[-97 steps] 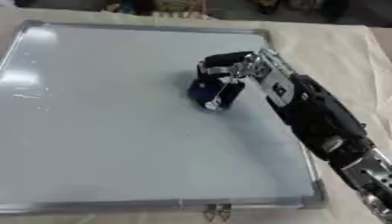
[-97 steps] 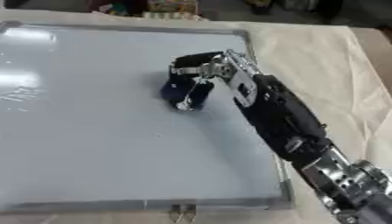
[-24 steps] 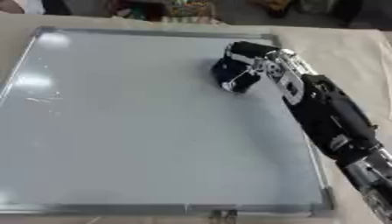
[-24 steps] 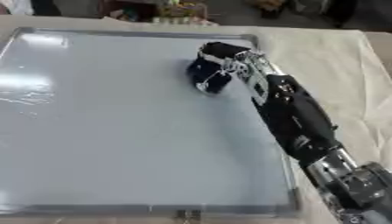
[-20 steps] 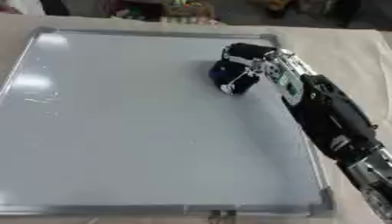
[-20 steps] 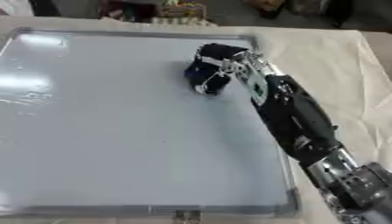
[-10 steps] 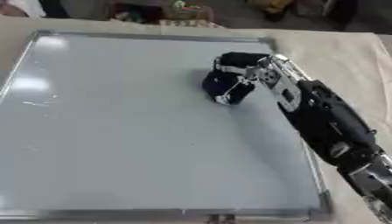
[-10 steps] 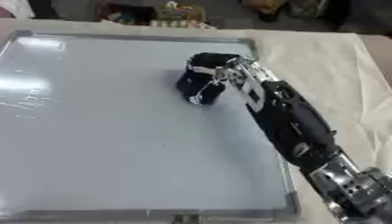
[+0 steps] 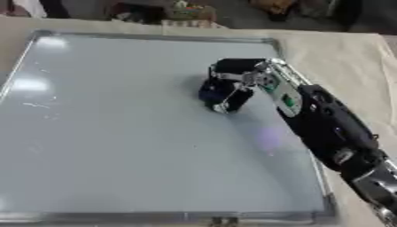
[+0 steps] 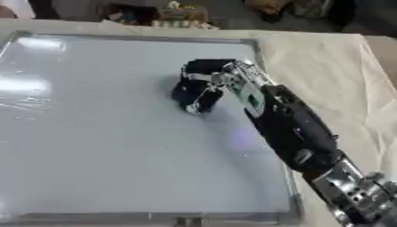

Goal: Wipe the whiteboard clean with a brush.

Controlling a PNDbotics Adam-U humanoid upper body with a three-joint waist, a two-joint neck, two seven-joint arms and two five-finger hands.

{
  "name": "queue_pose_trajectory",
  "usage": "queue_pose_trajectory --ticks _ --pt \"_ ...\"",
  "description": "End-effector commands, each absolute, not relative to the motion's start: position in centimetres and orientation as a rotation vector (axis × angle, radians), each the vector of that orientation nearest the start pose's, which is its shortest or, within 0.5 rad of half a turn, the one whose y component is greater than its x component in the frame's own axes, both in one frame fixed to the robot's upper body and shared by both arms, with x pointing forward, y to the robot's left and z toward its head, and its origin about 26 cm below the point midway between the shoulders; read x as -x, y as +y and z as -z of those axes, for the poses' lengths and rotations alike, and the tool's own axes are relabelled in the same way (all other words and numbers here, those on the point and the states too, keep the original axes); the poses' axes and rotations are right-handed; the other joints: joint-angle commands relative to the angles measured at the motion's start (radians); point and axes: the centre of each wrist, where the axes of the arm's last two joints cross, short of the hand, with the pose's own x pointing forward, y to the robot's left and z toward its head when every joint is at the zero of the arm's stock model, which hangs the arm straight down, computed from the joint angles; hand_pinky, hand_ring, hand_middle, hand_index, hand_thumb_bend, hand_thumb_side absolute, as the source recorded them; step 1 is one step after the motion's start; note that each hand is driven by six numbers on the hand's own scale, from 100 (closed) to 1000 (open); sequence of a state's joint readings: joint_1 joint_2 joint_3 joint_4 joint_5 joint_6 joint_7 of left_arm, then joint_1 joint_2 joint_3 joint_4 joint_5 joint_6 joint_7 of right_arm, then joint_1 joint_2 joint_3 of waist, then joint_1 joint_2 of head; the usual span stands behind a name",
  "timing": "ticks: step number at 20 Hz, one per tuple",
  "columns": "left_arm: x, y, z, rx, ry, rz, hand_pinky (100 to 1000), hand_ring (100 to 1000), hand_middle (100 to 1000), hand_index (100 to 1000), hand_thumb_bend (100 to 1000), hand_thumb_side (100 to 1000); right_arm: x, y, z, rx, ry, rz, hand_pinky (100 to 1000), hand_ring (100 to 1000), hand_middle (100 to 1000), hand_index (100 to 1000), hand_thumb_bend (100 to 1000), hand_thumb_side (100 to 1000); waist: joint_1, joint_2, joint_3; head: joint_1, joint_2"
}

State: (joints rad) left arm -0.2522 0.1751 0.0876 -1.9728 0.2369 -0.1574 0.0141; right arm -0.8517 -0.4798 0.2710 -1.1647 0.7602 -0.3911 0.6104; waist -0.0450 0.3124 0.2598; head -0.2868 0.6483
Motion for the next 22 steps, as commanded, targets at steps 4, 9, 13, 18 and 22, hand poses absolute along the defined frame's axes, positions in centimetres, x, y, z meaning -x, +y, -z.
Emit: queue_pose_trajectory --ticks 4,9,13,18,22 --pt "-29.9 26.4 -17.9 0.129 -2.388 0.013 405 471 437 521 100 933 -44.6 -23.8 -20.2 0.574 -1.459 -1.975 311 390 144 141 100 100 0.004 -0.013 0.0 -0.005 -0.01" --pt "-29.9 26.4 -17.9 0.129 -2.387 0.013 405 471 437 520 100 932 -44.3 -23.4 -20.6 0.551 -1.471 -1.988 311 386 142 141 100 100 0.004 -0.013 0.001 -0.007 -0.007" --pt "-29.9 26.4 -17.9 0.128 -2.388 0.013 405 471 437 520 100 932 -44.2 -23.4 -20.9 0.548 -1.473 -1.986 311 387 142 141 100 100 0.005 -0.012 0.003 -0.008 -0.005" --pt "-29.9 26.4 -17.9 0.127 -2.388 0.014 404 471 437 520 100 932 -44.4 -24.0 -20.9 0.584 -1.464 -1.957 310 390 144 141 100 100 0.006 -0.01 0.006 -0.009 -0.006" --pt "-29.9 26.4 -17.9 0.127 -2.389 0.015 404 471 437 520 100 932 -44.9 -25.2 -20.5 0.661 -1.446 -1.891 310 396 147 140 100 100 0.006 -0.008 0.008 -0.009 -0.008"
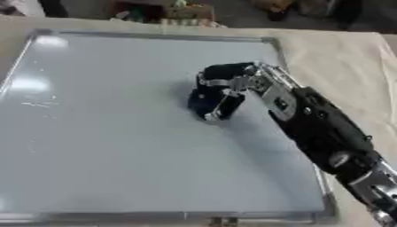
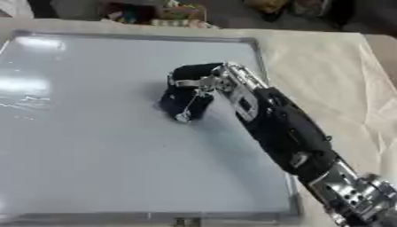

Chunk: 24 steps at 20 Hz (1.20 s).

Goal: Wipe the whiteboard clean with a brush.

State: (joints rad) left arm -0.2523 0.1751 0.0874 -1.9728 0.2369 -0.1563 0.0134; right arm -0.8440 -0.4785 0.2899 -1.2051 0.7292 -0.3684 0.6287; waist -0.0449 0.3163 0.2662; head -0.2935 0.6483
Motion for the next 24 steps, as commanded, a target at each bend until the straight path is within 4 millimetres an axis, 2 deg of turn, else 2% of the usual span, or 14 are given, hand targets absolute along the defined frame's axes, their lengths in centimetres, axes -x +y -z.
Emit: queue_pose_trajectory --ticks 1,10,24 --pt "-29.9 26.4 -17.9 0.127 -2.389 0.014 404 471 437 520 100 932 -45.1 -25.6 -20.4 0.685 -1.441 -1.871 311 398 148 140 100 100 0.006 -0.012 0.002 -0.002 -0.009" --pt "-29.9 26.4 -17.9 0.129 -2.391 0.017 404 471 437 519 100 931 -46.2 -28.3 -19.2 0.835 -1.417 -1.759 310 402 150 140 100 101 0.007 -0.01 -0.001 0.001 -0.015" --pt "-29.9 26.4 -17.9 0.127 -2.391 0.014 404 471 437 519 100 931 -46.8 -31.0 -18.3 0.96 -1.373 -1.642 310 406 152 139 100 121 0.009 -0.012 0.0 0.004 -0.017"
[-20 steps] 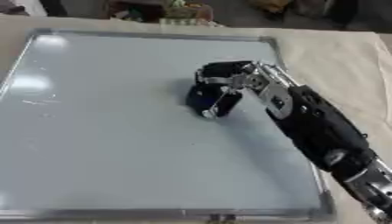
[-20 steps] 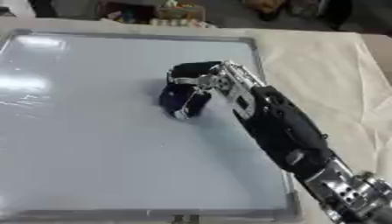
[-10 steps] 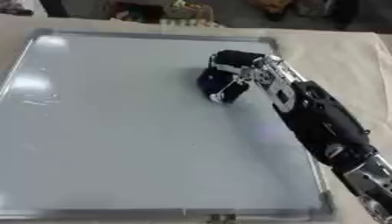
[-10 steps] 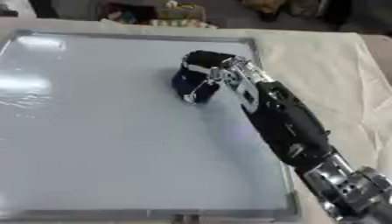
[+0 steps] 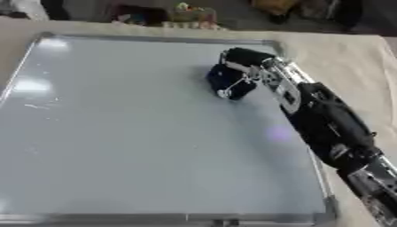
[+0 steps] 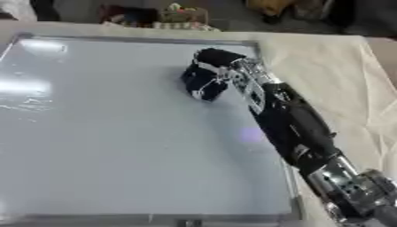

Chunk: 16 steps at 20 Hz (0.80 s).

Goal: Wipe the whiteboard clean with a brush.

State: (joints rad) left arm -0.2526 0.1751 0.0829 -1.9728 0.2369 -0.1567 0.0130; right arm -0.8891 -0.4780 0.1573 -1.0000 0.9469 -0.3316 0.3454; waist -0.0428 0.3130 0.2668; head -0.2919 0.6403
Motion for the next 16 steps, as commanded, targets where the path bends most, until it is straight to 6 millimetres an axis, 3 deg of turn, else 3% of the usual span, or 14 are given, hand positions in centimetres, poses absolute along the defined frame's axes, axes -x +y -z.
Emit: queue_pose_trajectory --ticks 1,7,16 --pt "-29.86 26.44 -17.9 0.126 -2.39 0.013 404 471 437 519 100 931 -46.82 -31.2 -18.27 0.967 -1.37 -1.635 310 406 152 139 100 123 0.007 -0.009 -0.001 0.003 -0.009" --pt "-29.85 26.45 -17.88 0.126 -2.39 0.012 404 471 437 519 100 930 -46.9 -31.81 -17.83 0.988 -1.355 -1.614 310 406 152 139 100 118 0.008 -0.01 -0.002 0.002 -0.007" --pt "-29.85 26.45 -17.82 0.126 -2.389 0.011 404 471 437 519 100 931 -46.76 -31.12 -17.76 0.947 -1.376 -1.651 311 402 149 139 100 107 0.01 -0.011 -0.003 0.0 -0.008"
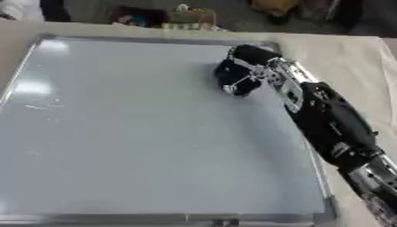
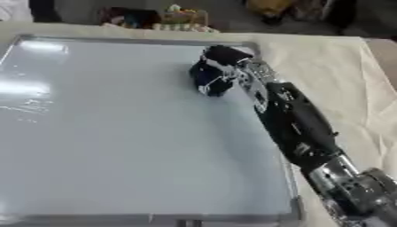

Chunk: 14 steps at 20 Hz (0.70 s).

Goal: Wipe the whiteboard clean with a brush.

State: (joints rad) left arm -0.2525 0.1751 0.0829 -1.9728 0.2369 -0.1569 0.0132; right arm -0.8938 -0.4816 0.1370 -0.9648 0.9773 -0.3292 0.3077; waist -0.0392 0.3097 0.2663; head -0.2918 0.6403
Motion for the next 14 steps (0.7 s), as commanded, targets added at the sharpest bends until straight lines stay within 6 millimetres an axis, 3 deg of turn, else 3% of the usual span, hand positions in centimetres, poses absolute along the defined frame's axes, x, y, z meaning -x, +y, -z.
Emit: queue_pose_trajectory --ticks 1,14 --pt "-29.8 26.4 -17.8 0.126 -2.388 0.01 404 471 437 520 100 930 -46.7 -31.0 -17.8 0.939 -1.38 -1.658 311 401 149 139 100 105 0.006 -0.008 -0.003 0.0 -0.009" --pt "-29.9 26.4 -17.8 0.128 -2.382 0.011 404 471 437 520 100 933 -46.0 -27.4 -18.2 0.773 -1.437 -1.825 313 396 147 139 100 100 0.003 -0.013 -0.006 -0.003 -0.008"
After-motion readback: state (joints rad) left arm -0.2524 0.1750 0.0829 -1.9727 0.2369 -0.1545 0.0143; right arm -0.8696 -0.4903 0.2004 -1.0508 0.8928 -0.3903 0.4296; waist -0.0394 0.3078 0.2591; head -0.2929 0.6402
